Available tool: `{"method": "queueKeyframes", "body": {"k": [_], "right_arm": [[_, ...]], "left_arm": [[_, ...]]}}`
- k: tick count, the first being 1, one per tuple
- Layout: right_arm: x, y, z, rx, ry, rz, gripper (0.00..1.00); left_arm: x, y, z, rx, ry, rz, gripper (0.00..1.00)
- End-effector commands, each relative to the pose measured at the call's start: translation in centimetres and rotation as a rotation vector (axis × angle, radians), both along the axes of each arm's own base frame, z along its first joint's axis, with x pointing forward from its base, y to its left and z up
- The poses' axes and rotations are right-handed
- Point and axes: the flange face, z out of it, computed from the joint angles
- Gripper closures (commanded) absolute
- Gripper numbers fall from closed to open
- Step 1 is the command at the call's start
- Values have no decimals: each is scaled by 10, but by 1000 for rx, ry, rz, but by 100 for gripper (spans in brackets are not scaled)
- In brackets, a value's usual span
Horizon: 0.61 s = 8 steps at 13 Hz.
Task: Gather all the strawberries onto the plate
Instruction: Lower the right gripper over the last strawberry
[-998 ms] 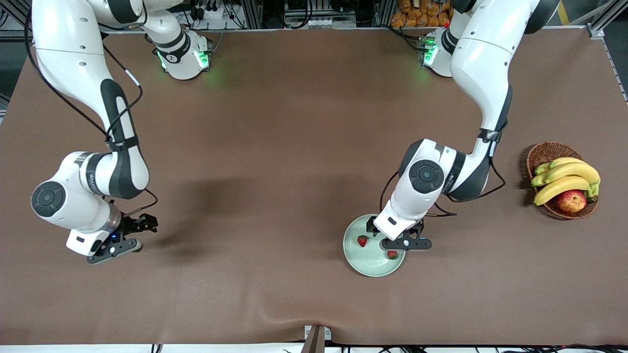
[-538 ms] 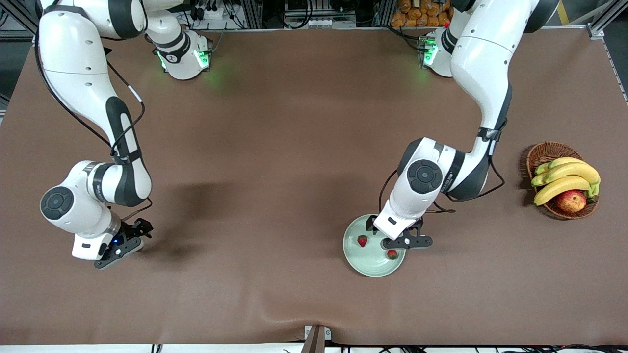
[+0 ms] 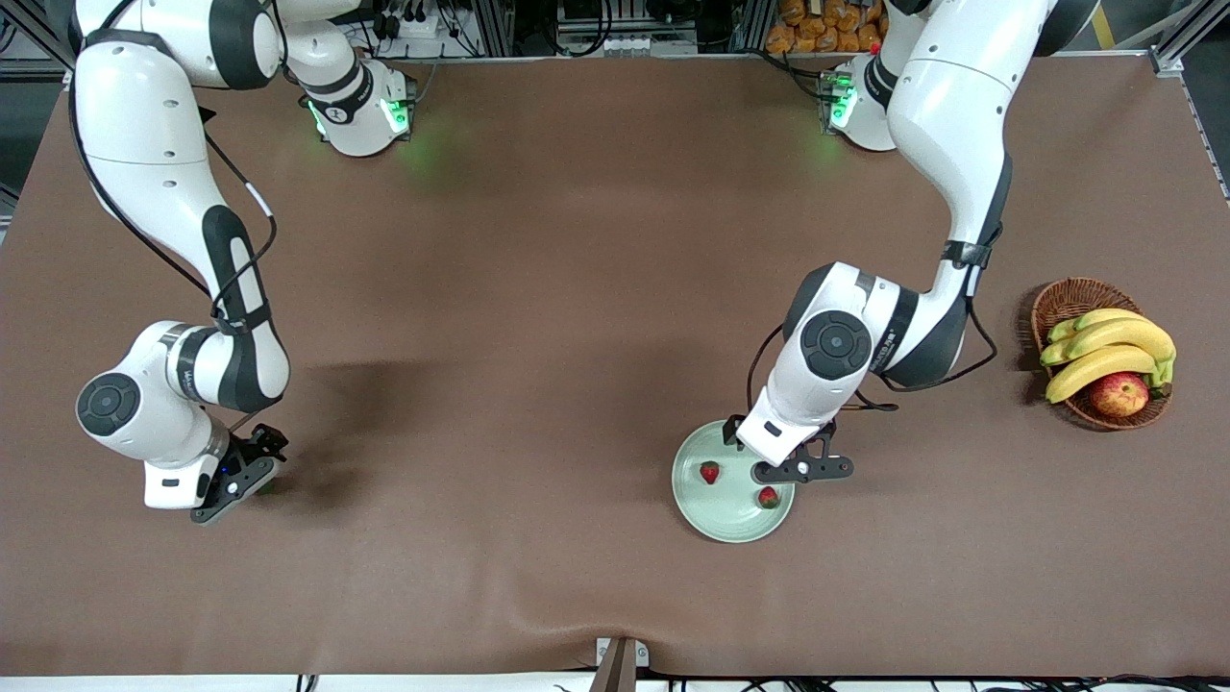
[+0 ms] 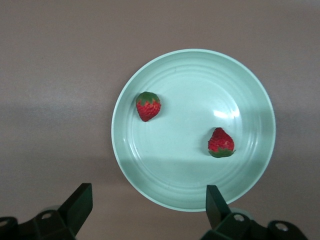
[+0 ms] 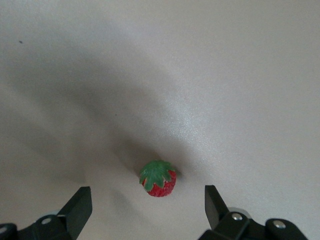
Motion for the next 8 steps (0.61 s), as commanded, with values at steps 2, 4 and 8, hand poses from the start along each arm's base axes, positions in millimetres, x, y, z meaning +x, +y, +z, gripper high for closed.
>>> {"method": "queueKeyframes", "body": {"k": [2, 4, 8], "right_arm": [[3, -9, -16, -1, -2, 23, 0], [4, -9, -19, -2, -13, 20, 2], [4, -10, -21, 0, -17, 6, 72]], "left_arm": [[-1, 9, -6, 17, 15, 4, 0], [-1, 10, -7, 18, 17, -1, 0], [0, 11, -14, 29, 22, -6, 0]]}}
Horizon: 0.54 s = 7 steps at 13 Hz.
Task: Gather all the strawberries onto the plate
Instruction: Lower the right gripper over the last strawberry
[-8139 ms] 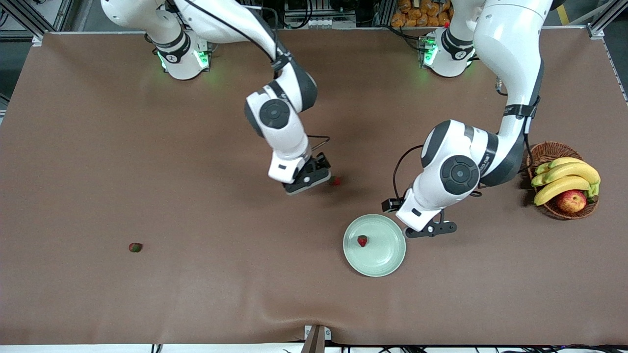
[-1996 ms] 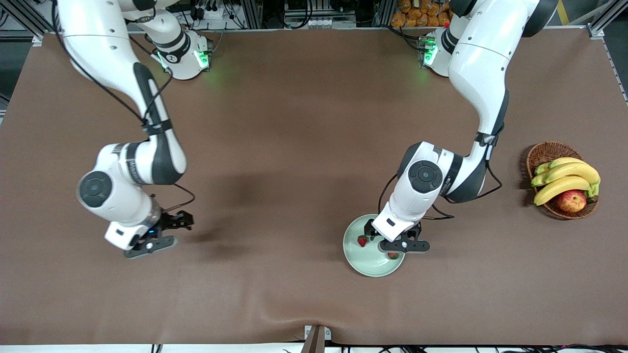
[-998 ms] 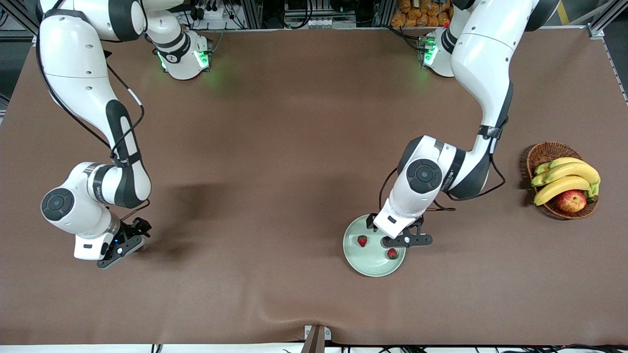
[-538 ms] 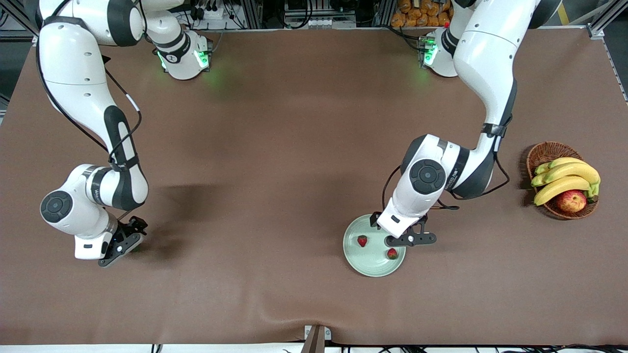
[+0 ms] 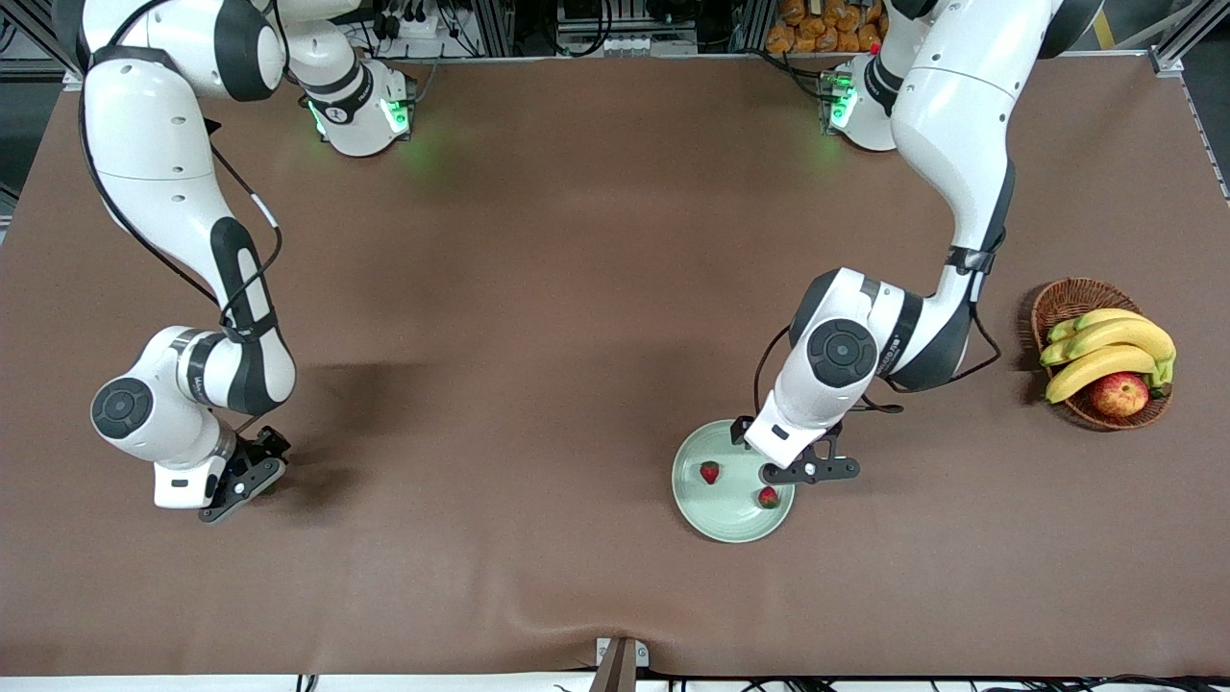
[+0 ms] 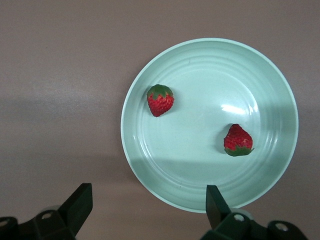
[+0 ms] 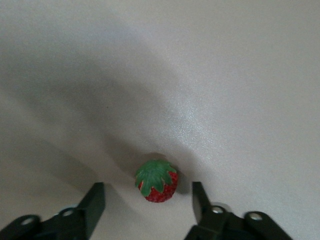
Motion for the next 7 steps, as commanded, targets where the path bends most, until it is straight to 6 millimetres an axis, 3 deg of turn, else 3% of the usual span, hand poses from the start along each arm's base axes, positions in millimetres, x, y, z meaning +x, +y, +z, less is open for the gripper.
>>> {"method": "queueKeyframes", "body": {"k": [1, 2, 4, 7], "right_arm": [[6, -4, 1, 14, -21, 6, 91], [6, -3, 0, 15, -21, 7, 100], [10, 0, 7, 17, -35, 8, 100], [24, 17, 33, 25, -76, 35, 100]], "left_arm": [[1, 3, 0, 18, -3, -13, 0], [0, 2, 0, 18, -3, -14, 0], [0, 2, -1, 19, 0, -14, 0], [0, 2, 1, 18, -3, -14, 0]]}}
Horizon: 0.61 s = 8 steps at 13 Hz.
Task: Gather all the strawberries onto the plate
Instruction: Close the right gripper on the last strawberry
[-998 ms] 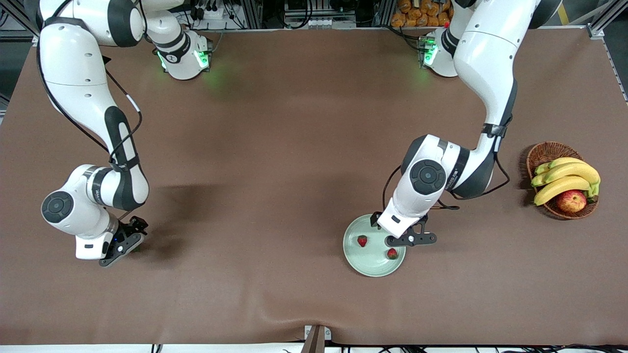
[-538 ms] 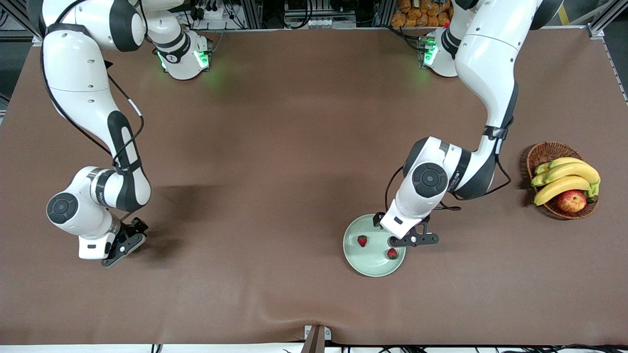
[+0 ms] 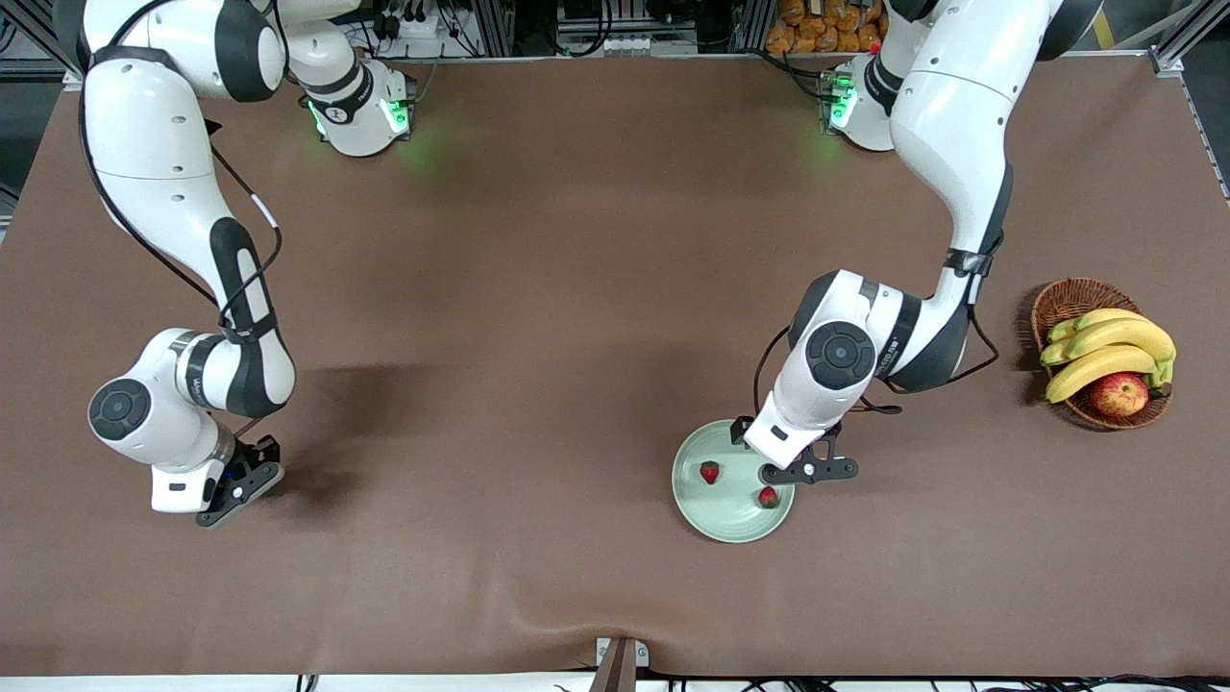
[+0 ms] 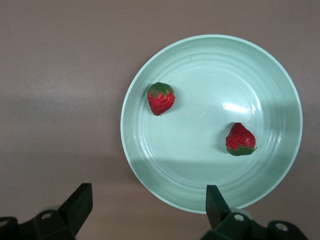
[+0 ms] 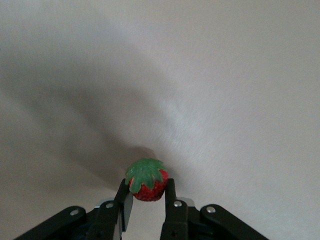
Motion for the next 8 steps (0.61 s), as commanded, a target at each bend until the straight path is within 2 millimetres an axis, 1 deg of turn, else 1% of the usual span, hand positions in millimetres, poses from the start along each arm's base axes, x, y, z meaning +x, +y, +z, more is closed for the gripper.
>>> {"method": "queueKeyframes", "body": {"k": [1, 3, 5, 6, 8], "right_arm": [[13, 32, 28, 41, -50, 52, 100], [16, 84, 36, 103, -67, 112, 100], [12, 136, 32, 165, -62, 171, 100], [9, 157, 29, 190, -55, 195, 100], [3, 191, 26, 236, -40, 236, 100]], "left_arm": [[1, 1, 5, 16, -8, -14, 0], [1, 2, 5, 16, -8, -12, 0], [2, 2, 7, 15, -11, -12, 0], [2, 3, 6, 16, -10, -11, 0], [2, 3, 7, 16, -12, -11, 0]]}}
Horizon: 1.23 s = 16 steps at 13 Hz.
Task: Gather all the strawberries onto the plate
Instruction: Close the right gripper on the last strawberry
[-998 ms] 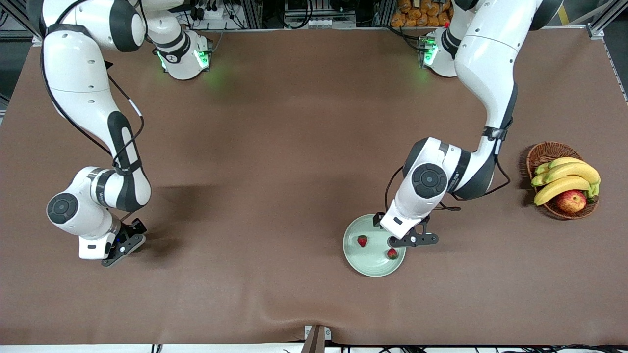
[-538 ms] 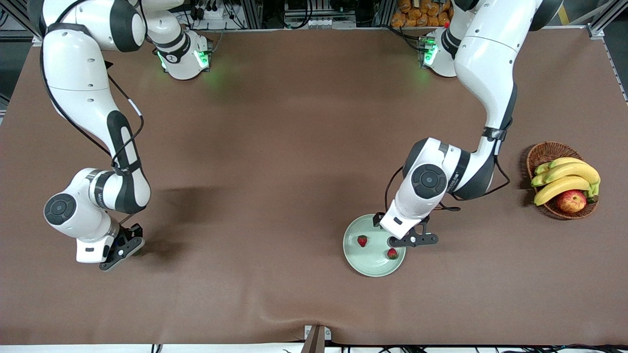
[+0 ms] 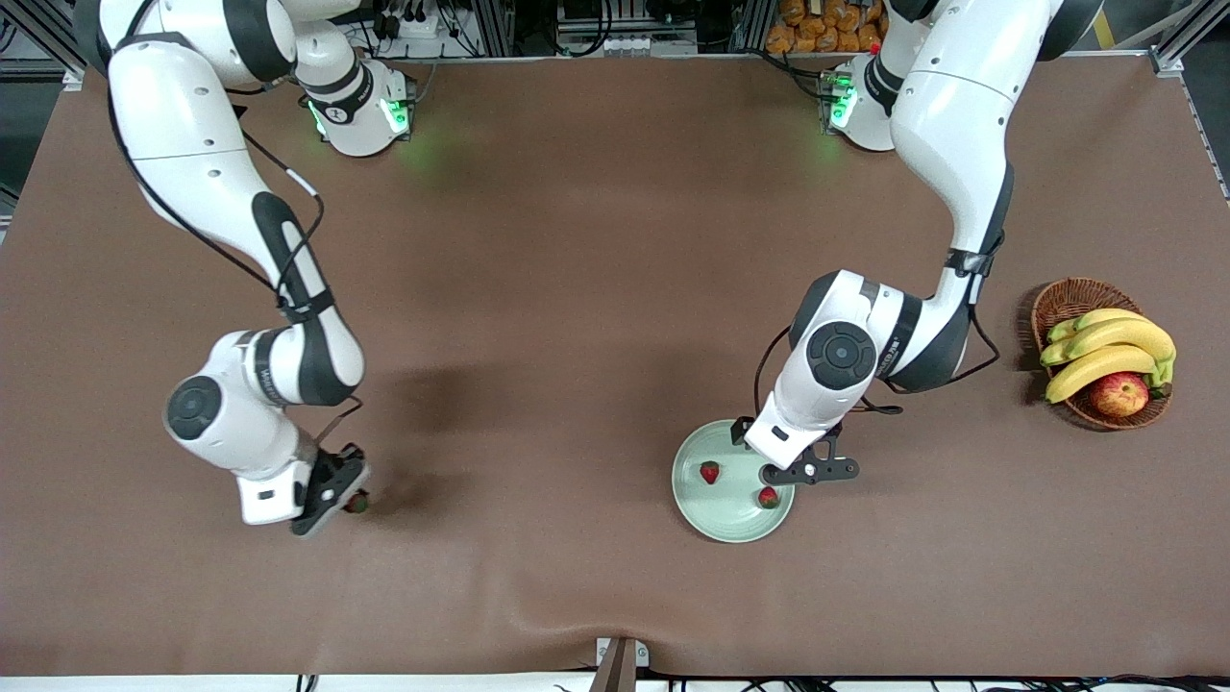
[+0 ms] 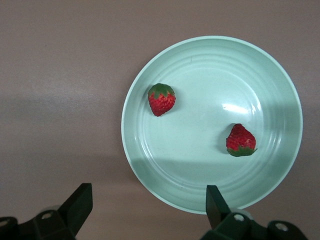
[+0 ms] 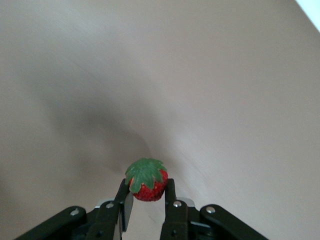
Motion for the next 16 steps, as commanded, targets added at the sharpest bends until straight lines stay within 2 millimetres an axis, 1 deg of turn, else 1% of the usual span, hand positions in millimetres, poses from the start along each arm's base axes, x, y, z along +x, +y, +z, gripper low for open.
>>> {"method": "queueKeyframes", "body": {"k": [1, 5, 7, 10, 11, 12, 14, 15, 16], "right_arm": [[-11, 43, 2, 67, 14, 64, 100], [-32, 118, 8, 147, 32, 169, 100], [-44, 150, 12, 180, 36, 217, 100], [-70, 220, 20, 205, 4, 292, 100], [-77, 237, 21, 212, -16, 301, 100], [-82, 250, 18, 219, -27, 301, 100], [-102, 292, 19, 238, -83, 315, 100], [-115, 312, 14, 240, -84, 320, 100], [-120, 319, 4, 231, -86, 317, 100]], "left_arm": [[1, 3, 6, 16, -10, -12, 0], [-1, 2, 10, 8, -8, -8, 0], [-6, -6, 11, 5, -4, -8, 0], [-10, -11, 14, -11, 0, -13, 0], [-11, -11, 12, -9, 4, -13, 0], [-12, -12, 13, -9, 6, -14, 0], [-13, -9, 12, 2, 26, -14, 0], [-14, -9, 14, 2, 28, -13, 0], [-14, -9, 14, 1, 34, -16, 0]]}}
